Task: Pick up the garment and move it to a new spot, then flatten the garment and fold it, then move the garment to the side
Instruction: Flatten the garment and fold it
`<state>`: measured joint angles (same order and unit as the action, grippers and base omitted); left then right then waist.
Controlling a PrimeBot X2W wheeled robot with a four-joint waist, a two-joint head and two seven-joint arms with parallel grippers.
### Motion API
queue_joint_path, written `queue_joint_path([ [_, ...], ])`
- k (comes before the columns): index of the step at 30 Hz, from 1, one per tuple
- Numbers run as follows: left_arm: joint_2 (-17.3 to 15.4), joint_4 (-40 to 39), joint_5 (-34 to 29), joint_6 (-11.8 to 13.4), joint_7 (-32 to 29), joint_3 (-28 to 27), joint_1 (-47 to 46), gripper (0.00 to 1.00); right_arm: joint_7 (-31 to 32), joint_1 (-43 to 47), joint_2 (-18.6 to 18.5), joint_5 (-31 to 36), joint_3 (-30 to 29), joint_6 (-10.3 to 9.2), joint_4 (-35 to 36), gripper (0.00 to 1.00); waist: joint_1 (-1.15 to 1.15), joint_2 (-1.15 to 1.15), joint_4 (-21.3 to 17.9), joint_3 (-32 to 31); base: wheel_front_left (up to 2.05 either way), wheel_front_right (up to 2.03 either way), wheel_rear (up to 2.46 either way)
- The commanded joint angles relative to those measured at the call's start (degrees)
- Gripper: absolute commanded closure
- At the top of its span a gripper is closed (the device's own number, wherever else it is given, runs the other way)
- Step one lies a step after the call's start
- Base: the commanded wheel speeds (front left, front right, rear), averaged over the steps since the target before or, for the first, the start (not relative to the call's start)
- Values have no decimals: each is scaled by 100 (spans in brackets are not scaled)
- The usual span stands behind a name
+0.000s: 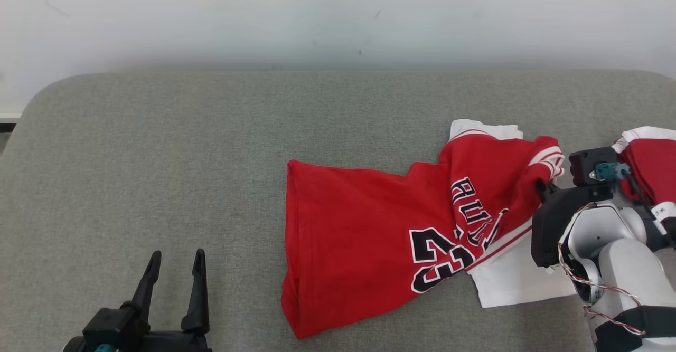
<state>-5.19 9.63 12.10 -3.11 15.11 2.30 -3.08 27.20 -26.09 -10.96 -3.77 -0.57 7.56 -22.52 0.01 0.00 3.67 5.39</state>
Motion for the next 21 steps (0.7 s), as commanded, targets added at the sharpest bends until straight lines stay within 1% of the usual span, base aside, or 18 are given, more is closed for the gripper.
queue_joint_path([
  [1,-8,21,-70,-26,3,-4,-63,0,-67,-44,-75,65,57,-17,-148,100,-1,0,37,-6,0,0,0],
  [4,-2,61,-70,-21,3,-13,-57,0,-175,-188,-174,216,110,-17,-555,100,-1,0,56,-53,0,0,0],
  [6,6,83,-84,-23,3,-2,-22,0,-340,-224,-221,361,50,-17,-802,0,-1,0,67,-100,0,0,0],
  [10,15,121,-77,-25,3,-14,68,0,-846,-237,-129,583,-199,-17,-1083,0,-1,0,52,-221,0,0,0],
  [13,22,137,-80,-6,3,-38,154,0,-1366,-78,-72,737,-394,-17,-1032,0,-1,0,14,-356,0,0,0],
  [17,6,107,-72,35,3,-94,299,0,-2093,277,55,957,-496,-17,-666,0,-1,0,-106,-531,0,0,0],
  [21,-1,67,-57,52,3,-134,426,0,-2804,832,230,1073,-322,-17,-105,0,-1,0,-262,-654,0,0,0],
])
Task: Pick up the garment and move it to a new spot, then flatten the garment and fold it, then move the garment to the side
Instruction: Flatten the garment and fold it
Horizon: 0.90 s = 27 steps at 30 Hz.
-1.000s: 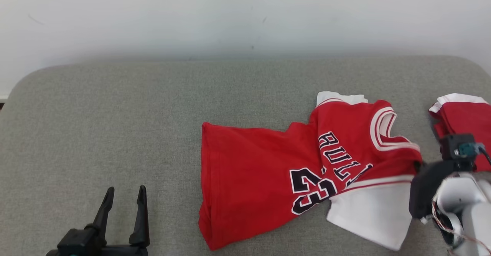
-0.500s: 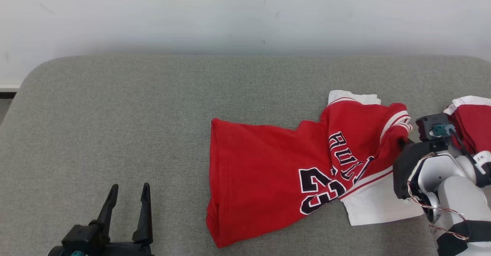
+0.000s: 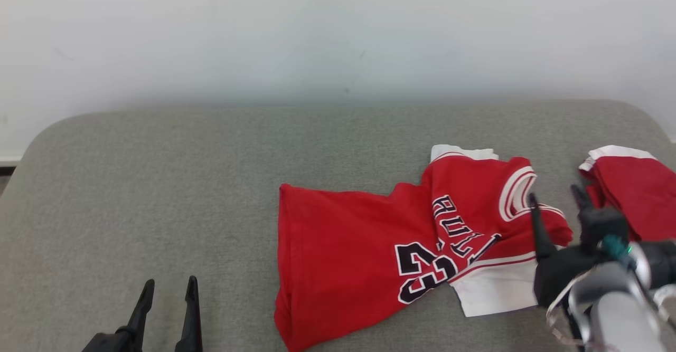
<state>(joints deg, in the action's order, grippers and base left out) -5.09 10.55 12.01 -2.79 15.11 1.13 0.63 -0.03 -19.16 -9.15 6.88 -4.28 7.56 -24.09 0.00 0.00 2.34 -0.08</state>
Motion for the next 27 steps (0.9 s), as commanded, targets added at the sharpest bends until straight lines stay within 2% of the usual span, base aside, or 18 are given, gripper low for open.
queue_joint_path([
  [1,-6,-39,-41,25,3,-24,91,0,-247,277,102,-21,76,-17,189,0,0,0,-171,-129,0,0,0],
  [6,36,-147,2,130,3,-59,225,0,-956,982,308,-217,419,-17,662,0,0,0,-374,-229,0,0,0],
  [9,47,-168,16,145,3,-53,274,0,-1133,1305,402,-367,573,-17,798,0,0,0,-449,-258,0,0,0],
  [16,69,-184,0,168,3,-39,355,0,-1315,1737,541,-610,814,-17,999,0,0,0,-550,-271,0,0,0],
  [27,116,-67,56,131,-24,88,406,0,-1245,1715,593,-698,862,-17,1103,0,0,0,-571,-253,0,0,0],
])
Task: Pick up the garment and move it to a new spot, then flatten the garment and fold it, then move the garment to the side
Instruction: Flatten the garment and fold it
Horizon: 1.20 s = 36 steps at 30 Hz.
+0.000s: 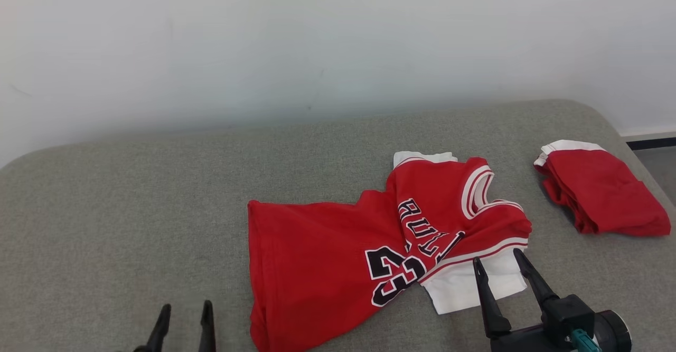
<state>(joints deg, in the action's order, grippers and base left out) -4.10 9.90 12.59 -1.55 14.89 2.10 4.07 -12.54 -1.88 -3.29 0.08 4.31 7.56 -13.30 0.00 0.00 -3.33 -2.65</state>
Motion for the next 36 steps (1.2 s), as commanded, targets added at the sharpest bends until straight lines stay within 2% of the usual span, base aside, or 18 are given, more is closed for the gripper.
queue_joint_path([
  [1,24,62,26,-37,-49,35,36,0,21,-27,8,-8,8,-17,29,0,0,0,-19,16,0,0,0],
  [7,51,637,271,-368,-413,519,-269,0,69,-63,17,-34,59,-17,33,0,0,0,-184,147,0,0,0],
  [11,57,1153,407,-493,-618,819,-561,0,137,-98,25,-88,108,-17,30,0,0,0,-349,273,0,0,0],
  [19,88,1782,683,-521,-974,1057,-953,0,181,-172,32,-179,247,-17,50,0,0,0,-656,464,0,0,0],
  [32,12,1760,641,-405,-785,1102,-1081,0,122,-170,44,-196,264,-17,-41,0,0,0,-696,441,0,0,0],
  [33,5,1749,644,-400,-770,1106,-1083,8,123,-178,45,-199,274,-17,-48,0,0,0,-694,438,0,0,0],
  [34,3,1746,662,-400,-767,1104,-1084,78,125,-185,45,-203,285,-17,-51,0,0,0,-696,436,0,0,0],
  [35,2,1749,680,-409,-767,1110,-1084,100,129,-193,44,-207,295,-17,-53,0,0,0,-698,436,0,0,0],
  [36,-4,1754,691,-416,-769,1122,-1088,100,129,-197,44,-210,307,-17,-51,0,0,0,-701,436,0,0,0],
])
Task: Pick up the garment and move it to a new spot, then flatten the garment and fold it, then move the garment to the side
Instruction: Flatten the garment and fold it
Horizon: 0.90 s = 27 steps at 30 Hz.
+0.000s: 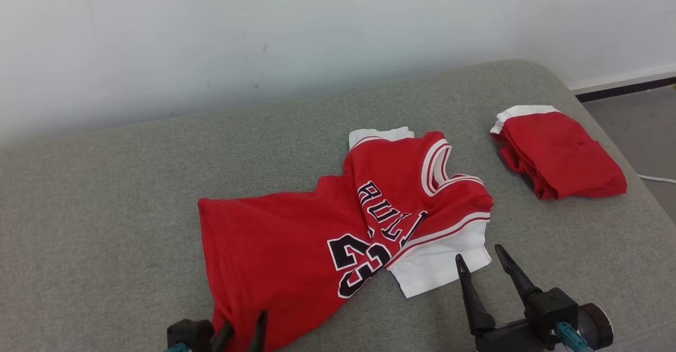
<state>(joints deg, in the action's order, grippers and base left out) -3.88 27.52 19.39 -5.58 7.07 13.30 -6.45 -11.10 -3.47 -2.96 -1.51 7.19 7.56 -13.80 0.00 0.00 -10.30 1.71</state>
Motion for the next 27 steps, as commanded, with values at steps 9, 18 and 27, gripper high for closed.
queue_joint_path([
  [9,9,-173,209,-27,154,-2,-23,100,13,7,11,-39,-16,-17,1,0,0,0,6,12,0,0,0],
  [18,-95,-298,600,11,159,-369,-806,100,74,-83,10,-43,61,-17,65,0,0,0,94,173,0,0,0],
  [27,-431,636,536,86,235,-562,-2060,100,53,-396,-7,-88,351,-17,101,0,0,0,-229,633,0,0,0],
])
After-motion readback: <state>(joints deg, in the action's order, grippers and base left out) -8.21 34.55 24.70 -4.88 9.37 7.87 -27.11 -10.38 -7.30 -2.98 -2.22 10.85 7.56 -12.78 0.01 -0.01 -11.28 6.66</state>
